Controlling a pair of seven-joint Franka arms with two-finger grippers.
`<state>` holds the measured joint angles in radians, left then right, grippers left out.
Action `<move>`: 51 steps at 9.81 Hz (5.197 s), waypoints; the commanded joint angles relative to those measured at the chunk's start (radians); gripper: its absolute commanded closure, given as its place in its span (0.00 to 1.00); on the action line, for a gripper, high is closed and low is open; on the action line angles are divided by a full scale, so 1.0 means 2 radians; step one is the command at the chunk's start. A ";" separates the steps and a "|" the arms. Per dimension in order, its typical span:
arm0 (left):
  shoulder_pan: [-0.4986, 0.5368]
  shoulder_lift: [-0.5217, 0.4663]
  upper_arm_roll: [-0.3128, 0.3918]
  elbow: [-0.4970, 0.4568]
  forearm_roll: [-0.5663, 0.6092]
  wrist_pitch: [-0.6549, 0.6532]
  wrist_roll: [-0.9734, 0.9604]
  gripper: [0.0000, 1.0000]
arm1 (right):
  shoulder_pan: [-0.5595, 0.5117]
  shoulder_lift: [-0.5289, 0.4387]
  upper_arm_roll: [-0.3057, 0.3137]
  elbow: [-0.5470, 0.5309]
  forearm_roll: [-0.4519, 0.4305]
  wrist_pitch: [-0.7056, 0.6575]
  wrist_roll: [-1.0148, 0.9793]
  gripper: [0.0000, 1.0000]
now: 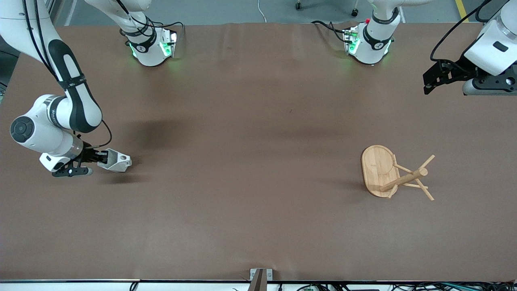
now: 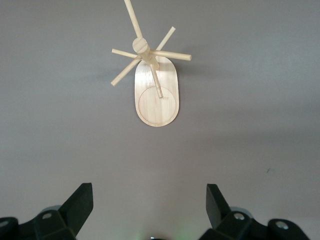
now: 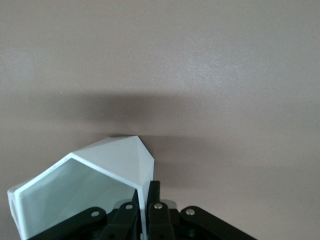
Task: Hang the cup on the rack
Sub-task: 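Lift the white cup with the right gripper toward the table middle, then grasp the cup with the left gripper while the right gripper holds it, then open the right gripper and withdraw while the left gripper carries the cup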
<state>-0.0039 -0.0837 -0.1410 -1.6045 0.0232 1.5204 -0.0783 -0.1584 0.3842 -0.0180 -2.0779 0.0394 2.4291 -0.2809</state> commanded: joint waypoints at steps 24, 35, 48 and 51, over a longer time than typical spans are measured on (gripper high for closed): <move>-0.241 0.139 -0.095 0.047 -0.108 0.199 0.210 0.00 | 0.289 -0.095 0.013 0.060 0.691 -0.322 -0.061 0.99; -0.248 0.189 -0.098 0.044 -0.105 0.225 0.251 0.08 | 0.289 -0.097 0.014 0.060 0.691 -0.329 -0.058 0.99; -0.237 0.180 -0.095 0.043 -0.105 0.219 0.205 1.00 | 0.197 -0.112 0.004 0.154 0.431 -0.336 0.149 0.00; -0.198 0.161 -0.087 0.045 -0.090 0.207 0.095 0.99 | 0.183 -0.135 -0.018 0.172 0.182 -0.321 0.183 0.00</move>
<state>-0.4351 0.2523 -0.3183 -1.4947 -0.1870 1.9574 0.1793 0.2192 0.1377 -0.0402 -1.7375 0.5552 1.7764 0.0538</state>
